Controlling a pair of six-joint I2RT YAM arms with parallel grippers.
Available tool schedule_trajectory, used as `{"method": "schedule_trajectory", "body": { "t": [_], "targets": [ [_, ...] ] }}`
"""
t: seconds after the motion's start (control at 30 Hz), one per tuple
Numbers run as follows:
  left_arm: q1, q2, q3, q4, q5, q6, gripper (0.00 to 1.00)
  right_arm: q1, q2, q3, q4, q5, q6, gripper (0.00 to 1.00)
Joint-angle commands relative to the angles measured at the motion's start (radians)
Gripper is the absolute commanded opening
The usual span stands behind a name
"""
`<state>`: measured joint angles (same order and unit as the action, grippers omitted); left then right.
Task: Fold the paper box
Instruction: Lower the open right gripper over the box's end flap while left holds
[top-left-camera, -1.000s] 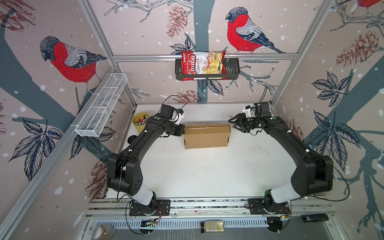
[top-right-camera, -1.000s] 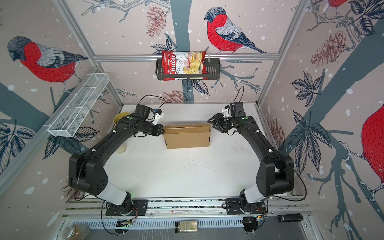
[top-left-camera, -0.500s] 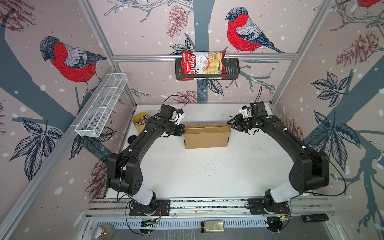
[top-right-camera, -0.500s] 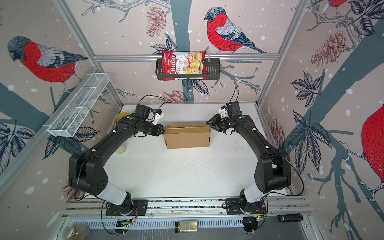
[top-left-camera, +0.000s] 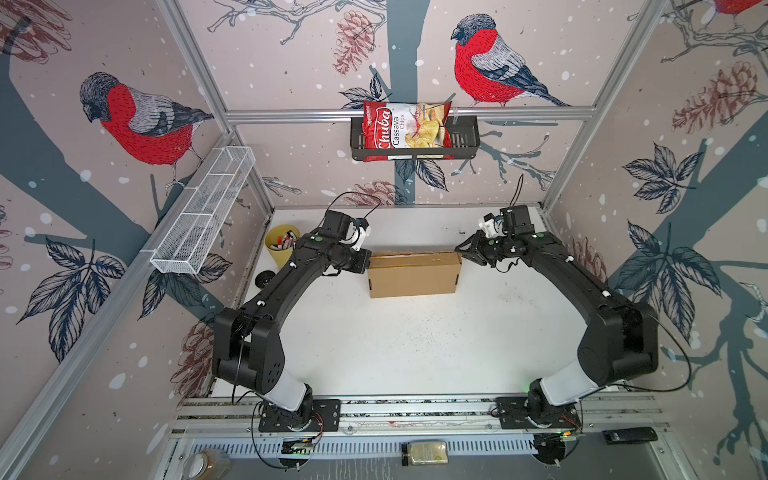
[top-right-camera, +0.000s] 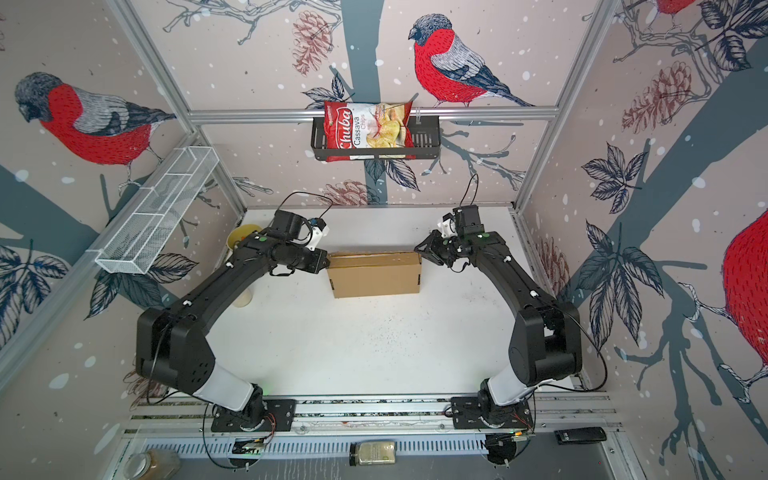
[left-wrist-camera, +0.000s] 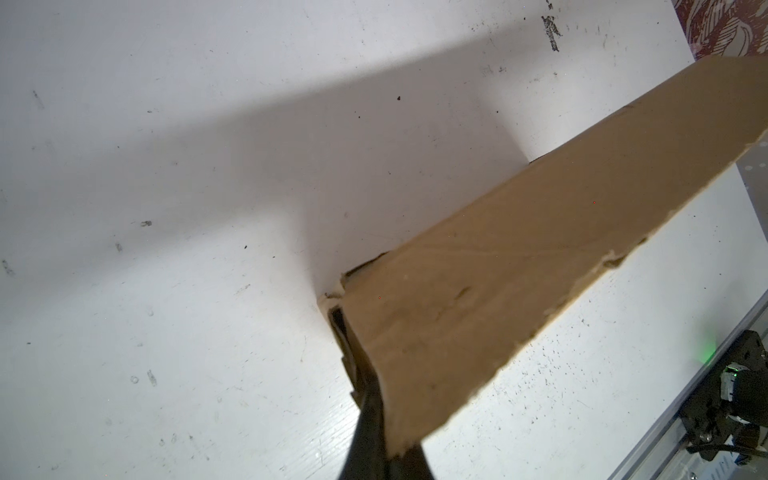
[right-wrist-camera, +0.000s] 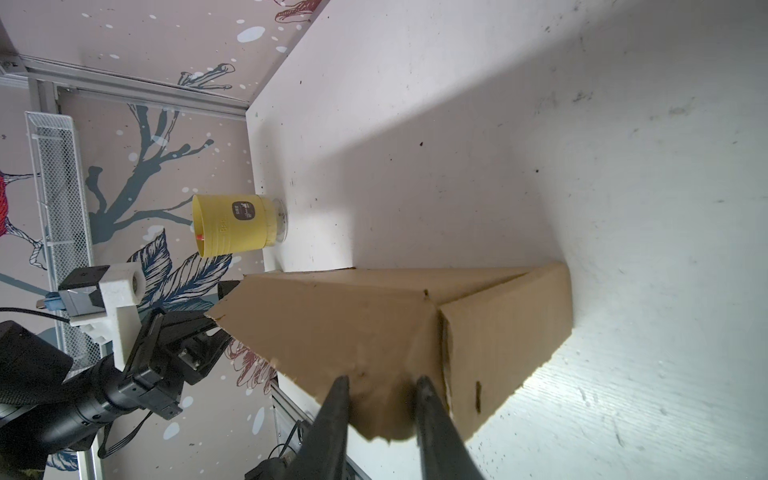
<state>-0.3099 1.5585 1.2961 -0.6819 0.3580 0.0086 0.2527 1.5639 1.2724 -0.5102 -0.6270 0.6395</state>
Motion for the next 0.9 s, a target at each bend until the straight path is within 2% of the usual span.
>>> {"method": "schedule_trajectory", "body": {
  "t": [0.0, 0.23, 0.4, 0.6, 0.87],
  "targets": [
    [-0.014, 0.004, -0.025, -0.159, -0.032, 0.005, 0.0, -0.001, -0.006, 0.005, -0.049, 0.01, -0.032, 0.29],
    [-0.018, -0.001, -0.044, -0.156, -0.045, -0.001, 0.0, 0.0, -0.004, -0.019, -0.048, 0.018, -0.048, 0.27],
    [-0.023, 0.0, -0.053, -0.154, -0.052, -0.003, 0.0, 0.019, 0.003, 0.009, -0.086, 0.075, -0.086, 0.26],
    [-0.024, 0.003, -0.057, -0.157, -0.061, 0.001, 0.0, 0.021, -0.002, 0.048, -0.145, 0.1, -0.127, 0.45],
    [-0.023, 0.005, -0.06, -0.151, -0.062, 0.002, 0.0, 0.02, -0.003, 0.033, -0.167, 0.093, -0.152, 0.48]
  ]
}}
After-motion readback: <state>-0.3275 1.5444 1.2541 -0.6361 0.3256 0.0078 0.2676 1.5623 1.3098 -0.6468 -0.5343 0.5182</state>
